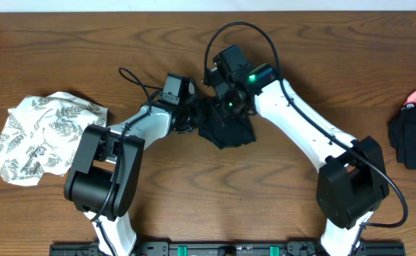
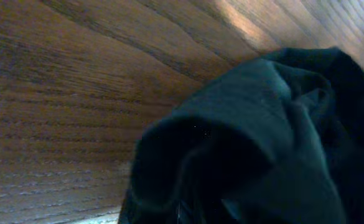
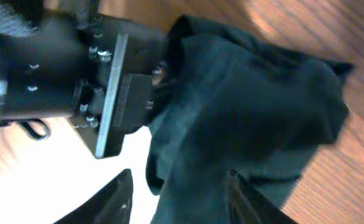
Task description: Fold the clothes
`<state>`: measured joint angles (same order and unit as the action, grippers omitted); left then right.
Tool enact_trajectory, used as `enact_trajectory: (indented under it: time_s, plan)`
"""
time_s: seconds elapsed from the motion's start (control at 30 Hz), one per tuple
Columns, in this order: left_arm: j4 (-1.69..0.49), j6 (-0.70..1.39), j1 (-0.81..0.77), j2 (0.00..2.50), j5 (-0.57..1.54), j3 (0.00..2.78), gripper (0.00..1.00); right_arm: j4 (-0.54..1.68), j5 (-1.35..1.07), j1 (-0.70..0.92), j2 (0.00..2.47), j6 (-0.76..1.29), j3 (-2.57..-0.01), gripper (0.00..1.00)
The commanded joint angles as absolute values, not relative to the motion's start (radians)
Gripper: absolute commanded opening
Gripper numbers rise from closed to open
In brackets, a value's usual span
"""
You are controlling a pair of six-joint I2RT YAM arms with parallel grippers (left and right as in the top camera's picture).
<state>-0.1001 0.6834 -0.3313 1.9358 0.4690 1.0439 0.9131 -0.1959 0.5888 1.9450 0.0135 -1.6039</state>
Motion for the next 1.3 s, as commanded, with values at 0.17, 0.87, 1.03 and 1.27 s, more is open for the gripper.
enact_trajectory:
  time_s: [0.17,0.87,1.03,1.27]
  plan:
    - [-0.106,0.682,-0.338,1.975,0.46,1.036,0.11,0.918,-0.214,0.613,1.962,0.01,-1.62,0.38]
    - [-0.11,0.611,-0.339,1.866,0.434,1.038,0.11,0.972,-0.326,0.41,1.972,0.036,-1.615,0.01]
    - [-0.118,0.61,-0.339,1.866,0.434,1.038,0.11,0.875,-0.424,0.465,2.077,0.088,-1.615,0.01]
    - [-0.13,0.591,-0.339,1.866,0.434,1.039,0.11,0.746,-0.565,0.506,2.247,0.164,-1.615,0.01]
